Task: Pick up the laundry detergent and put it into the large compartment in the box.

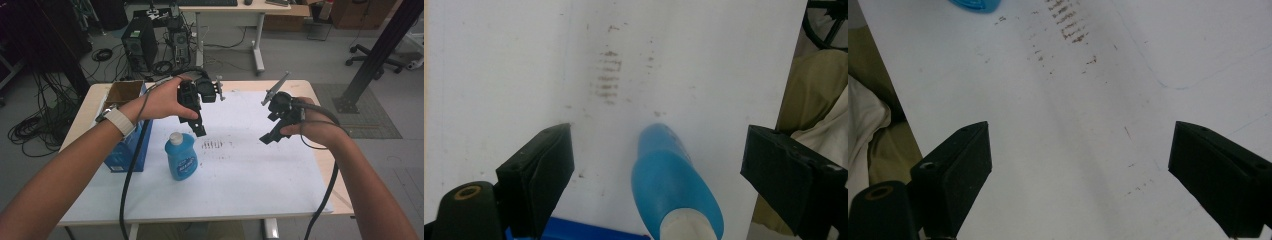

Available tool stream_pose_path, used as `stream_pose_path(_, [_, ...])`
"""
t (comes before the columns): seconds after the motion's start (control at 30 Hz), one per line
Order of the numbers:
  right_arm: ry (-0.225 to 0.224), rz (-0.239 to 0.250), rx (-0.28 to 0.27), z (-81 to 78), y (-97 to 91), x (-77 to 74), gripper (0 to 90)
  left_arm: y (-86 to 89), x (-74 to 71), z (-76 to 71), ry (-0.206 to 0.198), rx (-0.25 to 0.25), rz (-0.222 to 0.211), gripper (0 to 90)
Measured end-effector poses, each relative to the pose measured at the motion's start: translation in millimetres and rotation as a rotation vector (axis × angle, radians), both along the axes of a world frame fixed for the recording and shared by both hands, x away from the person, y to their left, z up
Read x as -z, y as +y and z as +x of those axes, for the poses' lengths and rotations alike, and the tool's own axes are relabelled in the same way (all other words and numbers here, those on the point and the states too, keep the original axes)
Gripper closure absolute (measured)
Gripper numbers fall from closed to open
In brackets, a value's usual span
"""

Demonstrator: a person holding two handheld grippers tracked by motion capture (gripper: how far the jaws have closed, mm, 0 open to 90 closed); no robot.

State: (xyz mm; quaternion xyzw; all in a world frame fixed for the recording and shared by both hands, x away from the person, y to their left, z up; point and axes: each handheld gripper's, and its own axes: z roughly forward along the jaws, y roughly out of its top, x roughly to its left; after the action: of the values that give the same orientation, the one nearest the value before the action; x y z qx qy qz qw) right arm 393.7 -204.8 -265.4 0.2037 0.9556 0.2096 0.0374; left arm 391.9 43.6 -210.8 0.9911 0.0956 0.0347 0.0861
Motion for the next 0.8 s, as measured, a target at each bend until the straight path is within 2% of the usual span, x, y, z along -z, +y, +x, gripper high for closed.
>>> stream_pose_path(0.43, [-0.017,-0.006,0.007,-1.0,-0.4,0.2,10.2,3.0,-5.2,-3.3,-0.019,-0.038,-0.017,11.3])
stream_pose_path(0.8, [-0.020,-0.007,0.003,-4.3,-0.4,-0.6,10.2,2.7,-9.4,-9.3,-0.030,-0.059,-0.009,11.3])
